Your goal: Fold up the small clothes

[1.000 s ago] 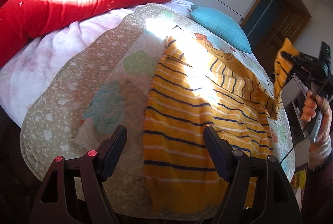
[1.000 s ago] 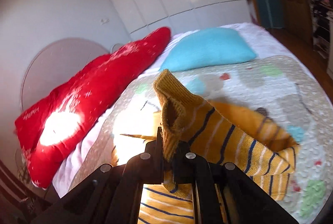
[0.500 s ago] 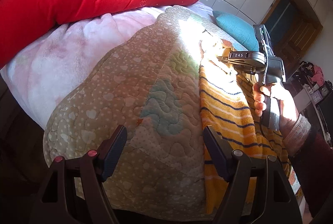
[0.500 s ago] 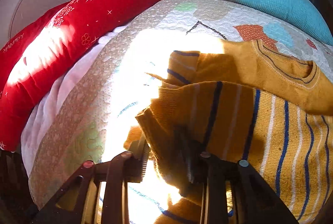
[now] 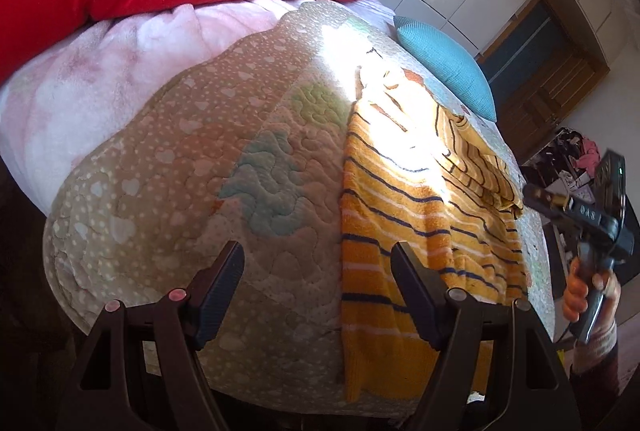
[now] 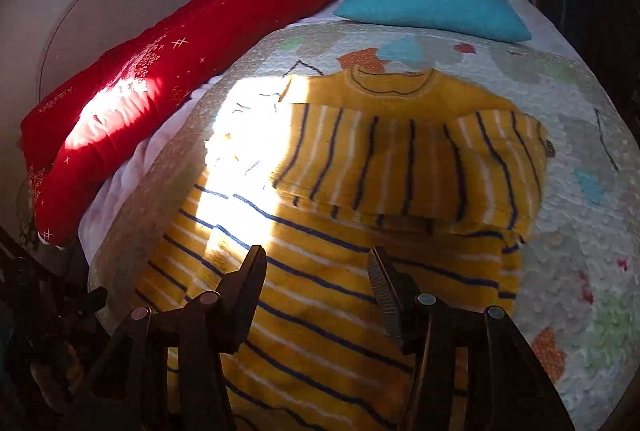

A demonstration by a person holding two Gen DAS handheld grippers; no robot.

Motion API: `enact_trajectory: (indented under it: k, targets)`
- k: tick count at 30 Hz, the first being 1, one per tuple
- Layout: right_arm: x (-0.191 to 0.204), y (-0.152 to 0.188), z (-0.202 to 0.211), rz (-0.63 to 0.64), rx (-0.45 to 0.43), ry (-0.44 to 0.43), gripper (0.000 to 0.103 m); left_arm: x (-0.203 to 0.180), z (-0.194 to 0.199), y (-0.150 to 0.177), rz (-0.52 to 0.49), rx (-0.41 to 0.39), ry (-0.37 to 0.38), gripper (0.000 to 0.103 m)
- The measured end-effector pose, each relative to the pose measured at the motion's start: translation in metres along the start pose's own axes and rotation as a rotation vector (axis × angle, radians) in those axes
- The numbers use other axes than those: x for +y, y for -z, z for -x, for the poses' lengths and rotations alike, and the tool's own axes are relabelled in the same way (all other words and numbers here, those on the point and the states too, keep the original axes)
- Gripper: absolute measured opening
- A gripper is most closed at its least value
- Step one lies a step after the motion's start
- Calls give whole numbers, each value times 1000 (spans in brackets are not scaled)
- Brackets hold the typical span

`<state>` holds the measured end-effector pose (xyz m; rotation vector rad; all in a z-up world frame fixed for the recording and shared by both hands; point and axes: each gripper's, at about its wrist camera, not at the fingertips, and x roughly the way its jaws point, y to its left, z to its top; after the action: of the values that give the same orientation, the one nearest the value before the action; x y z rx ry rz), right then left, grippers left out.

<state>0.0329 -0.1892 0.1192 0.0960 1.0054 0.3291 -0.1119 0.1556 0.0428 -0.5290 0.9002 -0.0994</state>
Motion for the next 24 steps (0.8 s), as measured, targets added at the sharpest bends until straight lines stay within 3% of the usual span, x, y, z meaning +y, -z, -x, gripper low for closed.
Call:
enact_trajectory:
  k: [4, 9, 11, 15, 17, 24]
  targets:
    - [-67, 59, 43, -158, -4, 42, 61, -13, -11, 6, -3, 34, 43, 75]
    - [-102, 135, 45, -327, 26, -73, 61, -24, -33, 15, -12, 79, 73, 75]
    - [-100, 157, 40, -374, 25, -156, 61, -31, -34, 19, -41, 68, 56, 75]
    - [-78, 177, 31, -383, -5, -292, 61, -44, -36, 30, -70, 99, 133, 75]
    - [-65, 180, 22, -379, -3, -361, 62, -49, -37, 37, -91, 101, 135, 75]
    - [-32, 197, 11, -390, -39, -450, 62, -48, -35, 50, -108, 101, 188, 74]
